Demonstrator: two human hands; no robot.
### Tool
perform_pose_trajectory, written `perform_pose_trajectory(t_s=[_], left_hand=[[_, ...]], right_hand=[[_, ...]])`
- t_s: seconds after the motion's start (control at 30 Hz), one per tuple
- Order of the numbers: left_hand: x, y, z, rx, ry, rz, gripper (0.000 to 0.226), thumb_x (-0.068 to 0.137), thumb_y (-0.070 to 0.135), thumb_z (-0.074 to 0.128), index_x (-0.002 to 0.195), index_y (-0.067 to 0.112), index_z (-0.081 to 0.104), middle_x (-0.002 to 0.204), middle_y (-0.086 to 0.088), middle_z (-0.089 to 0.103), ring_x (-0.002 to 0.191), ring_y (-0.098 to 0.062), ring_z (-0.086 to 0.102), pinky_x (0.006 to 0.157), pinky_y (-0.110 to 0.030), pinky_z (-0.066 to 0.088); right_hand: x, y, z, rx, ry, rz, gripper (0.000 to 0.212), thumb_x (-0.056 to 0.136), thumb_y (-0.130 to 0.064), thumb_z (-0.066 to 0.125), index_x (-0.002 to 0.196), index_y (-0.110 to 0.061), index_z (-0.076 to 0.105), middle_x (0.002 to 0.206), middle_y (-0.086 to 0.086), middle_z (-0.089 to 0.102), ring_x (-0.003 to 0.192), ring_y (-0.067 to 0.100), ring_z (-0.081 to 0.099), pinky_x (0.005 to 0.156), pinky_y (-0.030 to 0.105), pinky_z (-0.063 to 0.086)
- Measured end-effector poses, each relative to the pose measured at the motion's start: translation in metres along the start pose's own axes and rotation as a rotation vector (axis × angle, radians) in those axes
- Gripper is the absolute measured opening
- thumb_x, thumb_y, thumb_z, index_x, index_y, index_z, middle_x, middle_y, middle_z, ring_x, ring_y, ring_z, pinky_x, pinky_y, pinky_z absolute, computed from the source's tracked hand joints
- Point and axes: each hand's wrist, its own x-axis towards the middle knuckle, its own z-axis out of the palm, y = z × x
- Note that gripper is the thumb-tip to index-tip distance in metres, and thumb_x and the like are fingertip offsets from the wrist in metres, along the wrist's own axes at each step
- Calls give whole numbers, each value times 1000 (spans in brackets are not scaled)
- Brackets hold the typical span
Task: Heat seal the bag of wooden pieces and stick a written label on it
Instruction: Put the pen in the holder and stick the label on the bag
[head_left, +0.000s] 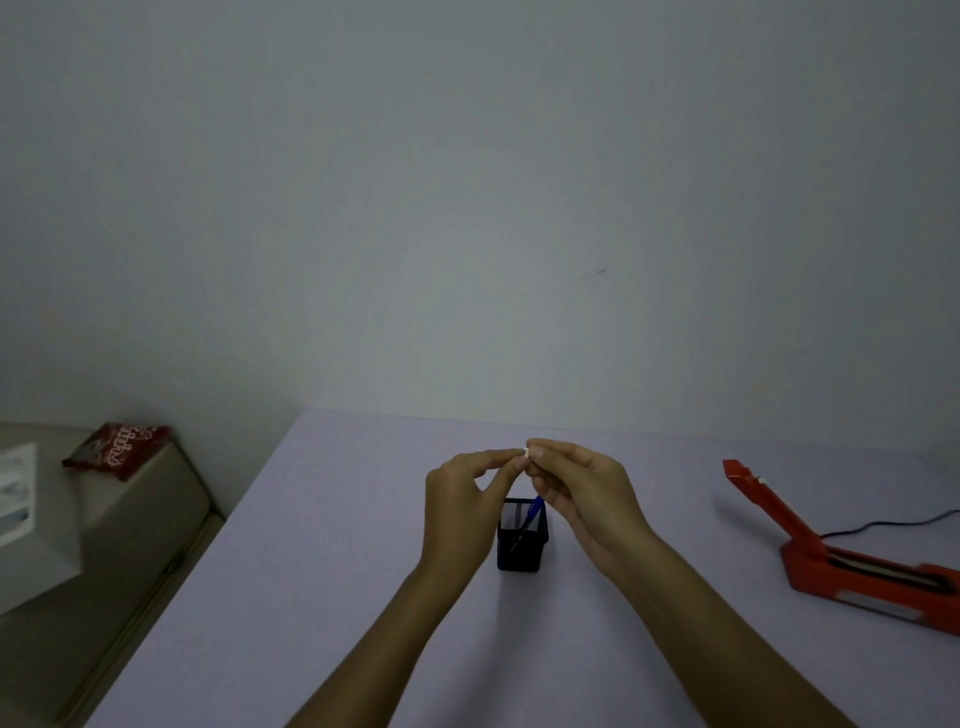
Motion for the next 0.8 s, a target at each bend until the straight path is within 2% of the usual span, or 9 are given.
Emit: perform_pose_trajectory(t_s=[0.2,0.33,0.43,0.6,0.8], left_hand=[[-2,0,-2,-43,-4,-14,16,89,28,63,99,26,75,91,24,69,92,9,63,82,-8,49],[-3,-5,-3,-25,7,-7,17,91,28,61,100,23,75,95,14,74,92,4,65,82,-12,51],[-3,-5,-4,1,18,21,17,91,27,61,100,24,75,95,14,73,92,3,65,80,-10,50],[-4,-6,-8,43,41,95,17,92,23,59,98,24,75,89,22,68,90,14,58,75,-3,44],[-5,-20,-4,282,118,305,15,89,16,64,100,20,72,91,6,73,89,1,56,78,-2,41]], right_hand=[[0,5,0,58,-9,37,15,83,-10,71,98,-7,74,94,12,75,85,17,71,82,28,54],[-1,9,2,65,-13,48,16,82,-10,72,98,-6,74,93,13,75,84,17,71,79,27,55],[-2,9,4,81,-18,51,16,82,-9,72,97,-5,74,90,12,75,82,17,71,78,27,55],[-3,8,6,57,-47,42,17,81,-9,73,97,-6,74,92,10,76,85,17,72,82,28,55],[-2,10,9,56,-37,35,17,82,-7,71,98,-6,73,93,10,76,85,17,72,84,30,55]])
